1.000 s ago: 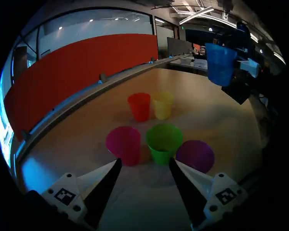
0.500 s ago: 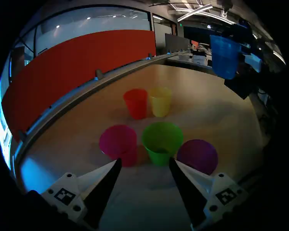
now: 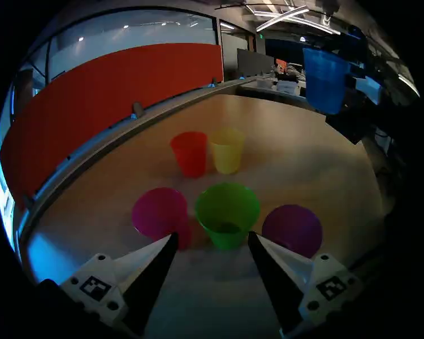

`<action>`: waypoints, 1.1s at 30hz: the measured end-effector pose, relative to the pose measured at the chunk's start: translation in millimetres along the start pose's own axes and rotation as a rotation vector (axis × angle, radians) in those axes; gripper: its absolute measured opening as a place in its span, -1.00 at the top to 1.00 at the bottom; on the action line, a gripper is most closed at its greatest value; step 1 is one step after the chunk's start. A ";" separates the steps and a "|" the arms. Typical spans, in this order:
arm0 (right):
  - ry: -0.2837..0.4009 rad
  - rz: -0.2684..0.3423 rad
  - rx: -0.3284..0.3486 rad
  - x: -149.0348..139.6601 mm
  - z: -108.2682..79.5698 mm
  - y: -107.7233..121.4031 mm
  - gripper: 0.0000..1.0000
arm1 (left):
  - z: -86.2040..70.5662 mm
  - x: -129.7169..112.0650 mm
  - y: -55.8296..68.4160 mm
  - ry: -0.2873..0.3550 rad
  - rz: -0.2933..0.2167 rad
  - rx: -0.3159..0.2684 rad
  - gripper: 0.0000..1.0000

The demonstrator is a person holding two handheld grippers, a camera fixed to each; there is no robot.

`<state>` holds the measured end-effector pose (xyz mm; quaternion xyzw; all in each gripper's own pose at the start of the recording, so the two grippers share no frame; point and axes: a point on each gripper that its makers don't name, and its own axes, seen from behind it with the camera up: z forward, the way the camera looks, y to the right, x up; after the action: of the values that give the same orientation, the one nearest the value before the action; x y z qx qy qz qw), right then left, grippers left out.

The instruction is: Pour water

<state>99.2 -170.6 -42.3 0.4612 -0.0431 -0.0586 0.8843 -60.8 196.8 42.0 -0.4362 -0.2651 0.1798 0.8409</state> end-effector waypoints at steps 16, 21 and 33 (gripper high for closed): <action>-0.007 -0.006 -0.008 -2.3 -6.5 3.9 -0.79 | 15.5 8.3 18.0 0.003 0.014 -0.046 -0.82; -0.012 -0.009 -0.009 -2.2 -7.3 4.8 -0.79 | 19.2 10.1 18.3 0.003 0.014 -0.051 -0.82; -0.019 -0.010 -0.015 -4.1 -7.9 7.5 -0.79 | 35.1 15.9 20.4 0.000 0.022 -0.066 -0.82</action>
<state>96.6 -159.3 -40.7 0.4540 -0.0486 -0.0675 0.8871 -70.8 239.1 46.5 -0.4665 -0.2663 0.1801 0.8240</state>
